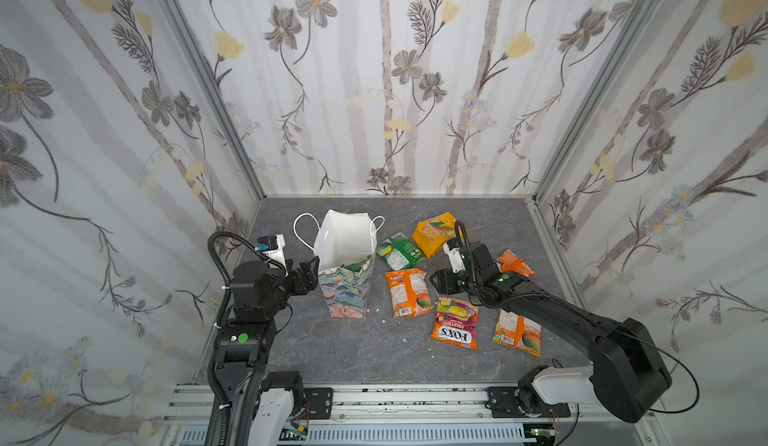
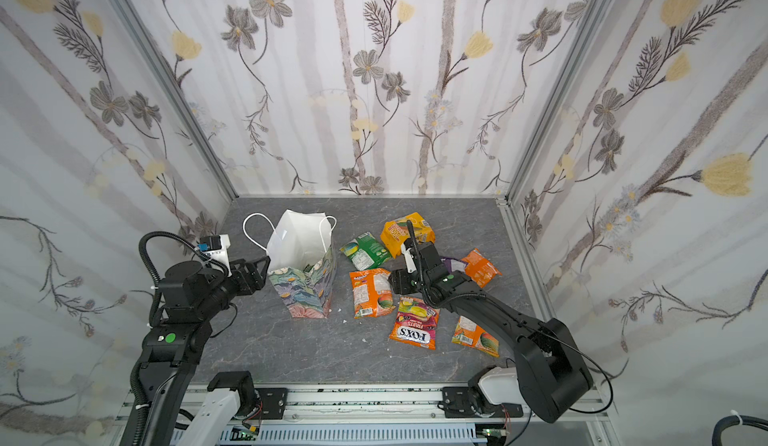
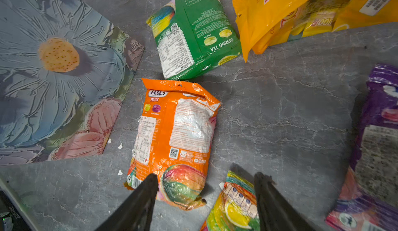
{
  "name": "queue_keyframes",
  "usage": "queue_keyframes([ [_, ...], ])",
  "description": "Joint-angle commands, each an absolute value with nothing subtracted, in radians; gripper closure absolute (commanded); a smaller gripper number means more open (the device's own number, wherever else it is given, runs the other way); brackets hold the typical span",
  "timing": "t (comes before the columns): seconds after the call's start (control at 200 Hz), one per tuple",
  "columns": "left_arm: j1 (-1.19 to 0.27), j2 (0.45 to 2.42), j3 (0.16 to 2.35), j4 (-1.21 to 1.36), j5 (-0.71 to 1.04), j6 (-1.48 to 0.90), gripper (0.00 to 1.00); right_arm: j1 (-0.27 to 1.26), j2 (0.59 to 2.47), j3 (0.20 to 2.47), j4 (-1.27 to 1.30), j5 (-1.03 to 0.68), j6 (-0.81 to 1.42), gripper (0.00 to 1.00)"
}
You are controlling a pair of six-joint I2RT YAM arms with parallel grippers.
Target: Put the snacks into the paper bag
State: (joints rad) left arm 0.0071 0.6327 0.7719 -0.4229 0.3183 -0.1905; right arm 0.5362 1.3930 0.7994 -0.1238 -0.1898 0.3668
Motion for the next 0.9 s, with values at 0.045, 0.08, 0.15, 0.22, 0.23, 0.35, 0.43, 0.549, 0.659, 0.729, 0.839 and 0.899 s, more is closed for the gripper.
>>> queue_keyframes([
  [0.045, 0.006, 0.63, 0.779, -0.405, 0.32, -0.189, 0.23, 0.494, 1.473, 0.775, 0.136, -0.388, 0.43, 0.27],
  [0.08, 0.006, 0.63, 0.779, -0.405, 0.32, -0.189, 0.23, 0.483, 1.494, 0.774, 0.165, -0.404, 0.444, 0.27],
  [0.15, 0.006, 0.63, 0.777, -0.405, 0.322, -0.189, 0.23, 0.472, 1.536, 0.778, 0.202, -0.414, 0.453, 0.26],
  [0.22, 0.006, 0.63, 0.777, -0.402, 0.324, -0.189, 0.23, 0.467, 1.582, 0.797, 0.211, -0.408, 0.444, 0.26],
  [0.23, 0.006, 0.63, 0.778, -0.402, 0.325, -0.189, 0.23, 0.464, 1.587, 0.799, 0.214, -0.409, 0.442, 0.26],
  [0.35, 0.005, 0.63, 0.771, -0.397, 0.327, -0.19, 0.23, 0.458, 1.683, 0.836, 0.225, -0.417, 0.431, 0.26],
  [0.43, 0.005, 0.632, 0.773, -0.397, 0.327, -0.19, 0.23, 0.458, 1.73, 0.861, 0.225, -0.43, 0.425, 0.26],
  [0.549, 0.005, 0.631, 0.779, -0.403, 0.323, -0.188, 0.23, 0.459, 1.775, 0.887, 0.229, -0.44, 0.42, 0.27],
  [0.659, 0.004, 0.626, 0.773, -0.4, 0.322, -0.189, 0.23, 0.455, 1.8, 0.898, 0.248, -0.439, 0.422, 0.27],
  [0.729, 0.005, 0.627, 0.773, -0.4, 0.322, -0.189, 0.23, 0.453, 1.817, 0.906, 0.263, -0.456, 0.424, 0.27],
  [0.839, 0.005, 0.629, 0.775, -0.4, 0.322, -0.189, 0.23, 0.453, 1.849, 0.923, 0.267, -0.466, 0.424, 0.29],
  [0.899, 0.005, 0.629, 0.775, -0.402, 0.322, -0.189, 0.23, 0.453, 1.869, 0.929, 0.272, -0.467, 0.426, 0.3],
])
